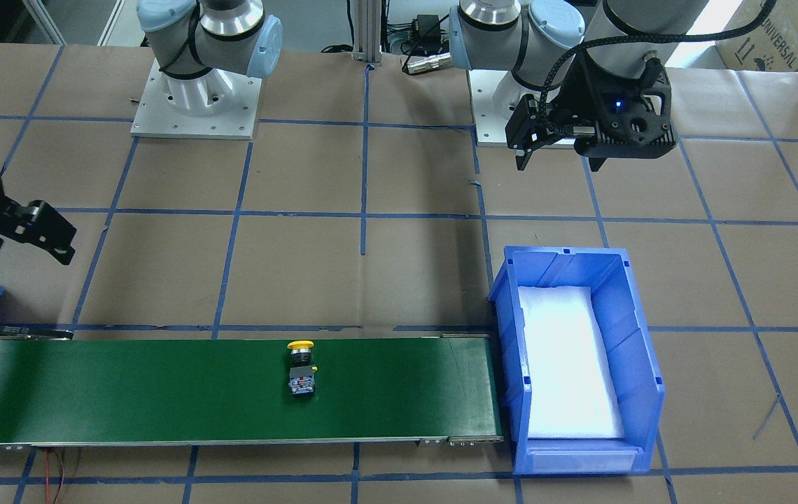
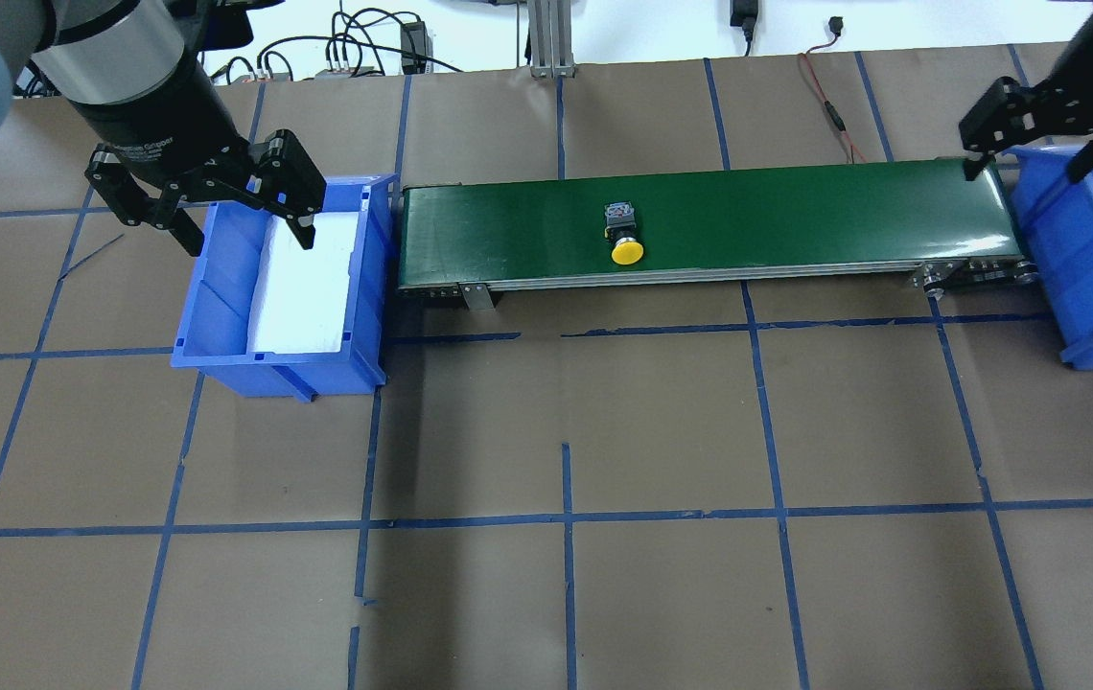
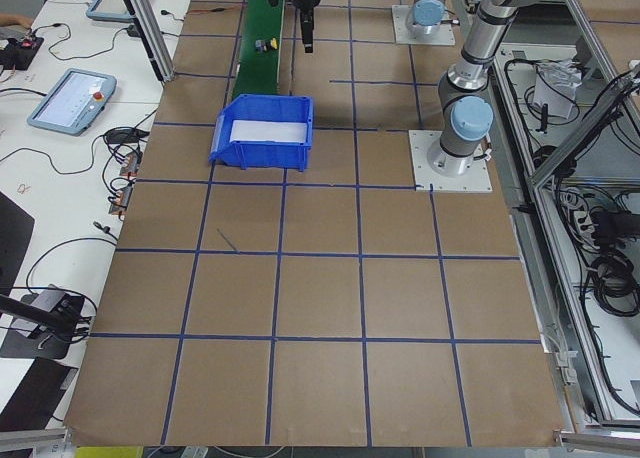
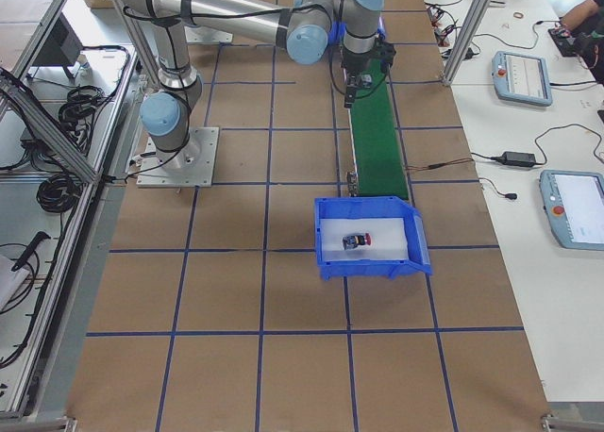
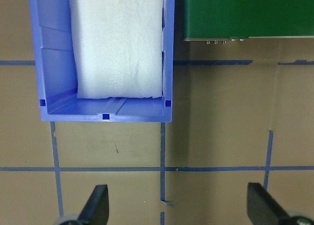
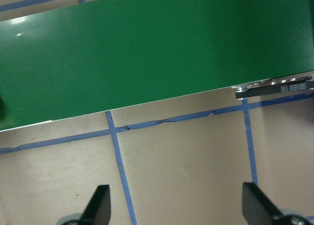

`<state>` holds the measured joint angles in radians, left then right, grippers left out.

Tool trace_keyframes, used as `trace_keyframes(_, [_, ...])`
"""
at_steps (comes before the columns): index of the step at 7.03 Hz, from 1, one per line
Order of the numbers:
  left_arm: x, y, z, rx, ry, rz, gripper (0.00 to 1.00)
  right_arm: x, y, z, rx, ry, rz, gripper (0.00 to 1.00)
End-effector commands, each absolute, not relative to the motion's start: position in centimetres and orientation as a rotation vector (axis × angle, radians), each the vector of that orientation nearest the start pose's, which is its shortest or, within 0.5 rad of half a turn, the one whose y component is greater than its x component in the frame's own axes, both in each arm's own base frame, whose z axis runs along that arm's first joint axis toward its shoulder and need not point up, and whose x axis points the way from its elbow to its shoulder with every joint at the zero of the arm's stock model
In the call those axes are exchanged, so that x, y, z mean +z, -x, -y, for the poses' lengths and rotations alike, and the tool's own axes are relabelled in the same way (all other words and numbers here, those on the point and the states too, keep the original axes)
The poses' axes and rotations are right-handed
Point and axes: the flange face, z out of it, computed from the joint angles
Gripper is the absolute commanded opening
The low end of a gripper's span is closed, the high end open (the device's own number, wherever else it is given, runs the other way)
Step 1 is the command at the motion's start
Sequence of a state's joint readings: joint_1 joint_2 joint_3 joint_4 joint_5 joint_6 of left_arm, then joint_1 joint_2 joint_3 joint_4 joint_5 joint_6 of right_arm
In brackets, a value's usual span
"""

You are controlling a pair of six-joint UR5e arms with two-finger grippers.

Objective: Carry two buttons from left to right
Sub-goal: 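Move the right gripper back over the yellow button on the belt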

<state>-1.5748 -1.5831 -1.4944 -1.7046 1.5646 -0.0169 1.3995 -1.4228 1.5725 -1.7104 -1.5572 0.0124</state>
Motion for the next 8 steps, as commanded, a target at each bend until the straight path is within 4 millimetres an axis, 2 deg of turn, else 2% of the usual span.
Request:
trace_keyframes(1, [50.6, 13.6, 48.8, 0.111, 0.020, -3.145, 1.00, 39.6, -9.3, 55.5, -0.011, -0.321, -3.117, 0.96])
trace_keyframes(2, [50.5, 13.6, 48.8, 0.113, 0.020, -3.145, 1.00, 39.1, -10.3, 55.4, -0.053, -0.367, -3.102, 0.99])
trace_keyframes(3, [50.5, 13.6, 48.8, 0.114, 0.020, -3.145, 1.00, 38.7, -11.6, 55.0, -0.036, -0.330, -3.104, 0.99])
trace_keyframes(4, [50.5, 13.6, 48.8, 0.114, 0.020, -3.145, 1.00, 38.2, -11.9, 54.8, -0.023, -0.326, -3.117, 0.99])
trace_keyframes(6, [50.5, 13.6, 48.8, 0.114, 0.020, -3.145, 1.00, 40.3, -12.1, 55.8, -0.164, -0.339, -3.093, 1.00])
trace_keyframes(8, [50.5, 13.6, 48.8, 0.114, 0.020, -3.145, 1.00, 41.2, -12.3, 56.2, -0.201, -0.333, -3.095, 1.00])
